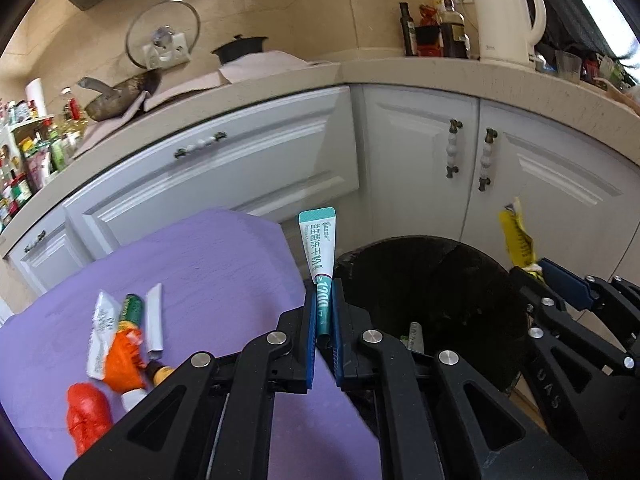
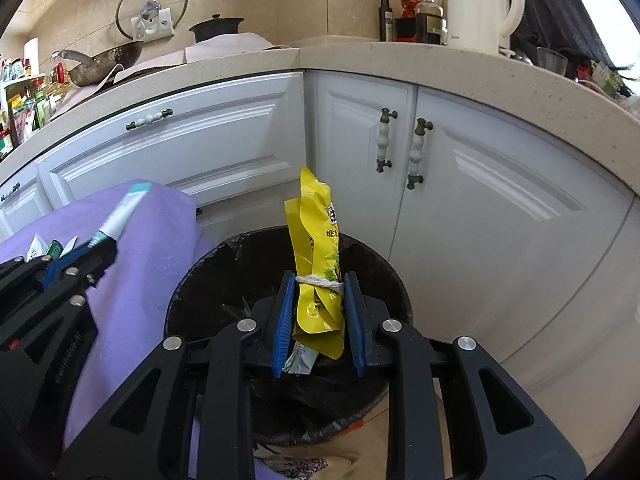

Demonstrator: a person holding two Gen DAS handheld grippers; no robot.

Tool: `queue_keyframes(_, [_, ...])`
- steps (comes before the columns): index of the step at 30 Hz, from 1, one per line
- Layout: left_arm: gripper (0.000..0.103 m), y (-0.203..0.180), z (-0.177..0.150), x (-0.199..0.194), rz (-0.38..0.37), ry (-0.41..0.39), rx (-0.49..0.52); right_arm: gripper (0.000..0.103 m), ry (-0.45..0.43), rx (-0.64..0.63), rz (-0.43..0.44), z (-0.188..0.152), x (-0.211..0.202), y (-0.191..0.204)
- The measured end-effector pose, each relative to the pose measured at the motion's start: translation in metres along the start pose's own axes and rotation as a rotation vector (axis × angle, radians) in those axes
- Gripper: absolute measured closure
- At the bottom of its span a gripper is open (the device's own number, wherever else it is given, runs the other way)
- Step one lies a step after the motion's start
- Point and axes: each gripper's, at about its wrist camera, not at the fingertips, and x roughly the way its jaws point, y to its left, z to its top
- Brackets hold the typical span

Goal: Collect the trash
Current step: 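Carry both items over the black bin and open both grippers to drop them, then move both open grippers from the bin back over the table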

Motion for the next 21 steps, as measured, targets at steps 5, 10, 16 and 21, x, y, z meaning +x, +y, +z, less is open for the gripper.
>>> queue_keyframes(5, [0.078,-0.001,0.001,0.015,0.012,0.043,-0.024,0.060,-0.010,0.012,-0.017,0.001,0.011,-0.004])
queue_keyframes(10, [0.068,0.001,-0.002,0.014,0.029,0.045,-0.031,0.060,-0.007,0.011,-0.028,-0.002,0.009,-0.004])
queue_keyframes(16, [0.068,0.006,-0.002,0.003,0.029,0.038,-0.043,0.060,-0.017,0.013,-0.035,-0.004,-0.005,-0.002])
queue_keyframes(21, [0.068,0.014,-0.005,-0.013,0.035,0.029,-0.048,0.061,-0.017,0.012,-0.032,-0.006,-0.018,0.005])
